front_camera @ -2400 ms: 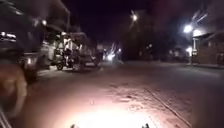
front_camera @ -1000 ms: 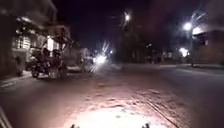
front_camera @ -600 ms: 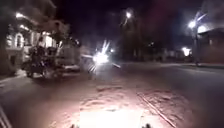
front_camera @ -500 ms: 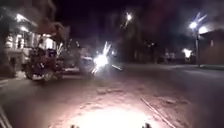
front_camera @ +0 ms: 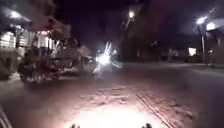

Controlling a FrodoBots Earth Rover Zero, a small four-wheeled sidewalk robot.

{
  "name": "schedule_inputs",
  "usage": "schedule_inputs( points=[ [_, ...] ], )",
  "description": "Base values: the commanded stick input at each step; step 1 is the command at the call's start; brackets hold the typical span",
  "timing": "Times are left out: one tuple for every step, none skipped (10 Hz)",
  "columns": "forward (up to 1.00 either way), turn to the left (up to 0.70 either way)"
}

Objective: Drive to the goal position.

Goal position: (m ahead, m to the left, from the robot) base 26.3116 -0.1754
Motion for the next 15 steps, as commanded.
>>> schedule_inputs(
  points=[
    [0.85, 0.27],
    [0.85, 0.07],
    [0.85, 0.0],
    [0.85, 0.0],
    [0.85, 0.0],
    [0.85, 0.0],
    [0.85, 0.0],
    [0.85, 0.0],
    [0.85, 0.0],
    [0.85, 0.0],
    [0.85, 0.0],
    [0.85, 0.0],
    [0.85, -0.1],
    [0.85, -0.34],
    [0.85, -0.29]
  ],
)
